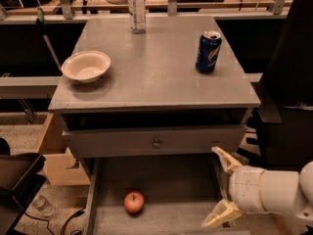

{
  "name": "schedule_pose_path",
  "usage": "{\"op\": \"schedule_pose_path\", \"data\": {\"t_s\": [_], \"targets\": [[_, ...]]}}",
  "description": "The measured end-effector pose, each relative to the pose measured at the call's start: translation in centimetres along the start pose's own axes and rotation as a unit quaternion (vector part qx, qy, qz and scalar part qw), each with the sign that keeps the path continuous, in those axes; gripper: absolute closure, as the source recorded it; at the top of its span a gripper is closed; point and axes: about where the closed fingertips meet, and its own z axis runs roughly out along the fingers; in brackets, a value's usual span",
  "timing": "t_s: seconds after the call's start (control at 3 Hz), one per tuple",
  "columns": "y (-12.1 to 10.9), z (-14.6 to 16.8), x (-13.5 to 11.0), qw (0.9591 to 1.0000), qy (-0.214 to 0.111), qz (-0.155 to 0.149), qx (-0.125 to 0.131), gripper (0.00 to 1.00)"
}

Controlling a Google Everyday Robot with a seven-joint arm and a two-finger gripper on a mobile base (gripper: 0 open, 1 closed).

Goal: Pick apple from middle drawer and place on counter

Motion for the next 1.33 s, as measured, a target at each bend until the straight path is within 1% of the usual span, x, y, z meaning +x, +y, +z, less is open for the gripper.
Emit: {"op": "schedule_pose_path", "data": {"t_s": [0.33, 0.67, 1.33], "targets": [[1.6, 5.2, 1.3, 0.998, -0.032, -0.05, -0.019, 0.0], [3.2, 12.1, 3.6, 0.9947, -0.033, -0.075, -0.062, 0.0], [3.2, 12.1, 3.3, 0.9943, -0.035, -0.079, -0.063, 0.0]]}}
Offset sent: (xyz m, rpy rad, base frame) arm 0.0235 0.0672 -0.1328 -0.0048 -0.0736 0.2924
